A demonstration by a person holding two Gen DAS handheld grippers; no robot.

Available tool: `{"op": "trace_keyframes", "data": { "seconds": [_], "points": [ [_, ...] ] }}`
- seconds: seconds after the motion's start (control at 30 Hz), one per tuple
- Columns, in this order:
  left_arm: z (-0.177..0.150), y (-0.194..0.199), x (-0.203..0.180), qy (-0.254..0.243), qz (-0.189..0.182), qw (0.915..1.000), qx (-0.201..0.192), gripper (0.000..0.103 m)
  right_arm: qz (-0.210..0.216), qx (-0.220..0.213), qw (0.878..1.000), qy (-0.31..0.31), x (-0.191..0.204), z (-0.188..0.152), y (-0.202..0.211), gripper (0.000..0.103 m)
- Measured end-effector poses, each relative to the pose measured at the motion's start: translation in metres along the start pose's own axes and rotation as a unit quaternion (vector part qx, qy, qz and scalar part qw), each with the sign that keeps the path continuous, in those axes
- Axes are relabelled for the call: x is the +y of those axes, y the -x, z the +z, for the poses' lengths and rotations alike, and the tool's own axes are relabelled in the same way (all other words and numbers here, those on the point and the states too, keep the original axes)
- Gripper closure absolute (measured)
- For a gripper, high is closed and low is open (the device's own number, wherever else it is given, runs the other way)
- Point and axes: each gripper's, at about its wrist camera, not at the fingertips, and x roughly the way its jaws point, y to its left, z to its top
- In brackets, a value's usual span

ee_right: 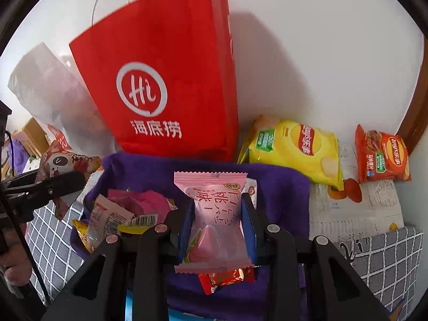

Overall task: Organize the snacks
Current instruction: 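Lower the pink candy and panda chip bag onto the purple towel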

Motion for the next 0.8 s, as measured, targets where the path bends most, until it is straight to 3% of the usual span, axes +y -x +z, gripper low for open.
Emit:
{"op": "trace_keyframes", "data": {
  "seconds": [0.3,0.8],
  "points": [
    [-0.010,-0.026,-0.013,-0.011,-0.005,0.9991,0.042,0.046,-0.025,0.027,0.999,0.013,0.000,-0.006,-0.019,0.069],
    [-0.018,-0.042,-0.019,-0.013,-0.012,0.9972,0.073,0.046,-0.033,0.054,0.998,-0.003,-0.023,-0.009,-0.031,0.069]
  ]
}}
